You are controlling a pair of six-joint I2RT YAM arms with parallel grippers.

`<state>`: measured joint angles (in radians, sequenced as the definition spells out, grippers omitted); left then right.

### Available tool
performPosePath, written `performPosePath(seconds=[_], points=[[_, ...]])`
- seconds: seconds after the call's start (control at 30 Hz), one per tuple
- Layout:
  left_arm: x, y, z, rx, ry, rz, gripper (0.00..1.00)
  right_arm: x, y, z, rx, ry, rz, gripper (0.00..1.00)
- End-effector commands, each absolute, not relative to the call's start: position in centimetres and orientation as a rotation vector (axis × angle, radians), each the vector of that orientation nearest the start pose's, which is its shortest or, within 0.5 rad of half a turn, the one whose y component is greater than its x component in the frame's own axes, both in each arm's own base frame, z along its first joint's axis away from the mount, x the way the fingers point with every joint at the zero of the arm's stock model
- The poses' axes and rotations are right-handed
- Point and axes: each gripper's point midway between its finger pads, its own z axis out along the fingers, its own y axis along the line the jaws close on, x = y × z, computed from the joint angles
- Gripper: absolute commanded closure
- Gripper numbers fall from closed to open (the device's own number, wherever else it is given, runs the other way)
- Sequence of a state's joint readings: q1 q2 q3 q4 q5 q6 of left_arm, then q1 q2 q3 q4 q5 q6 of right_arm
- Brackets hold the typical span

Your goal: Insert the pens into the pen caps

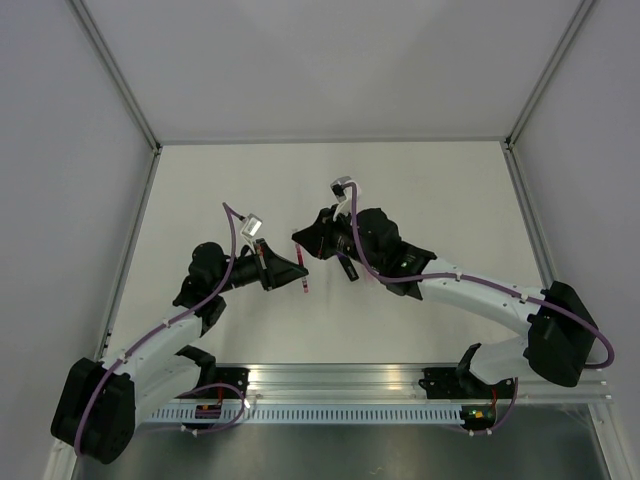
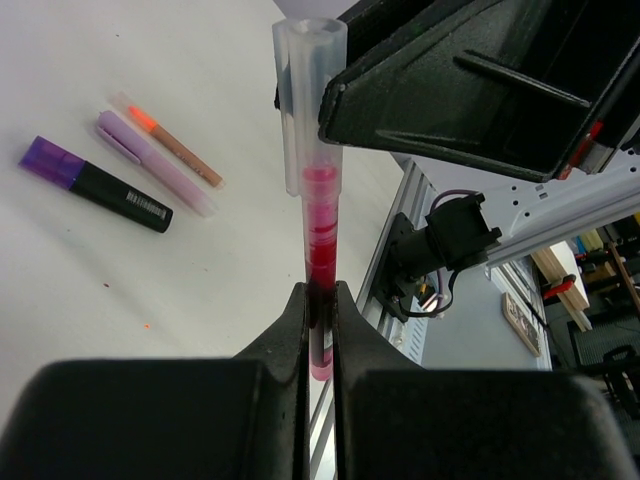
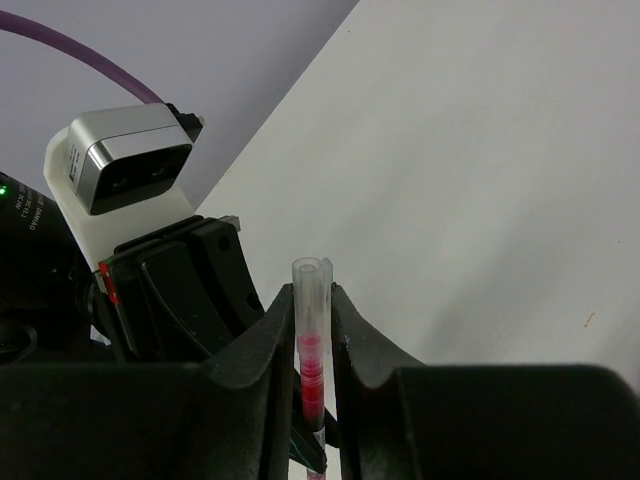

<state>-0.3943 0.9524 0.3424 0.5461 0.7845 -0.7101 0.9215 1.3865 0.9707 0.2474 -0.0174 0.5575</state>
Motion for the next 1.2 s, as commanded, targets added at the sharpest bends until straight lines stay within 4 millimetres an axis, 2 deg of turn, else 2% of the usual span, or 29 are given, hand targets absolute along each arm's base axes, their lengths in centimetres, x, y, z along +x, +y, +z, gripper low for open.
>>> performPosePath(seconds=[0.0, 0.03, 0.1, 0.23, 0.5, 0.67, 0.87, 0.93, 0.97, 1.0, 1.07, 1.1, 1.17], points=[[20.8, -23.9, 21.9, 0.424, 1.678, -1.416, 0.98, 24.6, 38.3, 24.8, -0.369, 1.858, 1.085, 0.76], [20.8, -23.9, 21.8, 0.421, 1.683, -1.415, 0.98, 24.8, 38.2, 25.1, -0.363, 1.851, 1.081, 0.68], [20.9, -23.9, 21.8, 0.422, 1.684, -1.414, 0.98, 25.3, 38.1, 26.1, -0.347, 1.827, 1.059, 0.59], [20.8, -24.0, 21.8, 0.426, 1.685, -1.419, 0.98, 25.9, 38.1, 27.5, -0.341, 1.802, 1.037, 0.50], [20.7, -23.9, 21.9, 0.428, 1.680, -1.422, 0.98, 27.0, 38.8, 29.6, -0.356, 1.778, 0.999, 0.44], [20.6, -23.9, 22.0, 0.432, 1.677, -1.424, 0.98, 27.5, 39.3, 29.8, -0.360, 1.786, 0.986, 0.46], [20.6, -23.9, 22.1, 0.433, 1.671, -1.424, 0.98, 27.4, 39.4, 28.1, -0.387, 1.831, 0.962, 0.50], [20.6, -23.9, 22.1, 0.433, 1.671, -1.424, 0.98, 27.2, 39.2, 27.5, -0.401, 1.845, 0.951, 0.60], [20.6, -23.9, 22.0, 0.432, 1.674, -1.425, 0.98, 27.2, 39.1, 27.3, -0.404, 1.848, 0.945, 0.68], [20.7, -23.9, 22.0, 0.430, 1.674, -1.424, 0.98, 27.1, 39.0, 27.0, -0.411, 1.854, 0.942, 0.82], [20.7, -23.9, 22.0, 0.430, 1.674, -1.424, 0.98, 26.5, 39.1, 26.8, -0.433, 1.854, 0.967, 0.95], [20.7, -23.9, 21.9, 0.428, 1.676, -1.425, 0.98, 26.2, 38.9, 26.1, -0.442, 1.869, 0.964, 1.00], [20.6, -23.9, 22.1, 0.428, 1.671, -1.426, 0.98, 25.8, 38.7, 25.5, -0.454, 1.882, 0.971, 1.00]])
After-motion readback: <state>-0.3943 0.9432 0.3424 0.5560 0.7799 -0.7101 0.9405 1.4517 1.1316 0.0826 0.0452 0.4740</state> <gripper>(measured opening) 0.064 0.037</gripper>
